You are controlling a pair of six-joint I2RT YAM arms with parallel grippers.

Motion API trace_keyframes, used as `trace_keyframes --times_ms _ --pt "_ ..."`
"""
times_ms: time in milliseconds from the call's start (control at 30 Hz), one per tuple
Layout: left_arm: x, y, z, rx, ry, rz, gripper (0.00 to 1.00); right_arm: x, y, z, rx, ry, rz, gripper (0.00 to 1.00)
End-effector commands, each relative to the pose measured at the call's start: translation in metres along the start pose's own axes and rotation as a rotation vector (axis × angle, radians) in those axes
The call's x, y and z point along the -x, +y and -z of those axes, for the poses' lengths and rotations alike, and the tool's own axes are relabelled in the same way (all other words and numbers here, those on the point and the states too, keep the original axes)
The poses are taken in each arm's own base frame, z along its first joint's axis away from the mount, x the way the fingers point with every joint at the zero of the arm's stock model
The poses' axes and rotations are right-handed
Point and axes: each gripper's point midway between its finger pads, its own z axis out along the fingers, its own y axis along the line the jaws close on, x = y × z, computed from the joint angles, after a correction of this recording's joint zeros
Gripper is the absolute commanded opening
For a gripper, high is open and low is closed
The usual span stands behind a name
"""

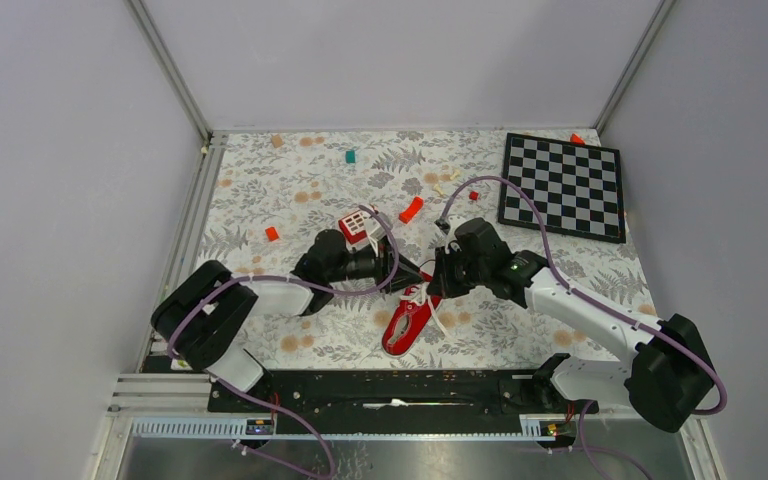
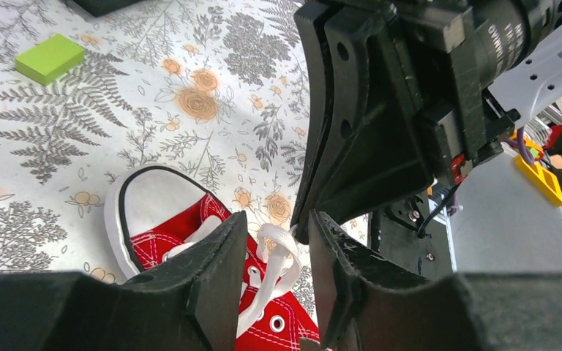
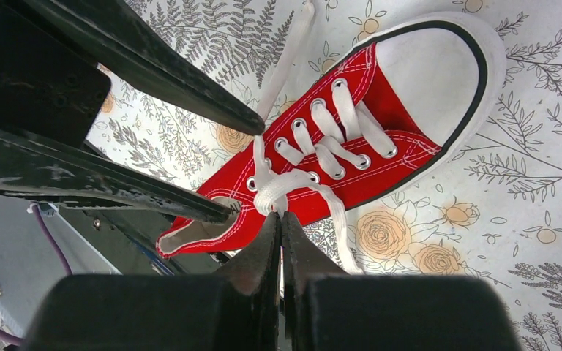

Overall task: Tie the shoes
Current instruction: Cross the shoelace with the shoelace.

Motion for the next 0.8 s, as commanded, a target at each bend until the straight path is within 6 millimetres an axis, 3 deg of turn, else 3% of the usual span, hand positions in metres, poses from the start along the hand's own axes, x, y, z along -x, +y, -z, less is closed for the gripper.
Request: trace_keyframes --times_ms 0,100,367,767 --pt "0.015 -0.021 -0.009 -0.133 -0.049 -0.025 0.38 0.02 0.009 0.01 0.033 -0.048 0.029 0.0" --pt "0.014 -0.026 -0.009 -0.173 -0.071 0.001 0.31 0.021 0.008 0.011 0.031 -0.05 0.029 0.0" --pt "-0.007 -0.018 -0.014 -0.144 -0.017 0.032 0.19 0.022 0.007 0.011 0.034 -0.047 0.024 0.0" --pt "-0.022 -0.011 -0.013 -0.085 0.044 0.021 0.13 0.024 0.008 0.012 0.037 -0.053 0.022 0.0"
